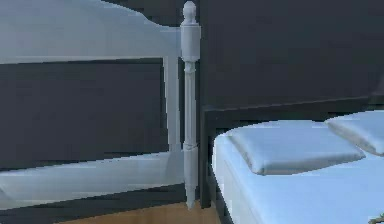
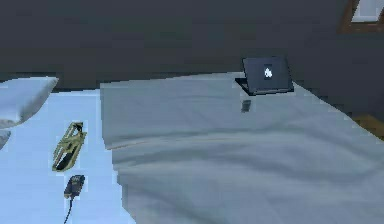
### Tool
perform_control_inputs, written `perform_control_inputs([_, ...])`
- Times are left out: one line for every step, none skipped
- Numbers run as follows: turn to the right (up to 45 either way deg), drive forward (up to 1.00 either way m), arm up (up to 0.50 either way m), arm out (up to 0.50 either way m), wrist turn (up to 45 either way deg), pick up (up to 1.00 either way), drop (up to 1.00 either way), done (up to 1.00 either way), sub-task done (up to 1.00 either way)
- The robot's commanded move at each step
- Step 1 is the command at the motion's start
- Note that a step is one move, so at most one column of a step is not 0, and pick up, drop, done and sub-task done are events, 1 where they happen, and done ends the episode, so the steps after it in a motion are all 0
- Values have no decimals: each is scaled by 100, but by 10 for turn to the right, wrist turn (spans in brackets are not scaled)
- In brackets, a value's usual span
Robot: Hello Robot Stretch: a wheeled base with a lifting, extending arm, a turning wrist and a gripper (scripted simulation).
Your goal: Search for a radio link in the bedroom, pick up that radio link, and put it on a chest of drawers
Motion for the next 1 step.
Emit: perform_control_inputs([-300, 0, 0, 0, 0, 0, 0, 0, 0])
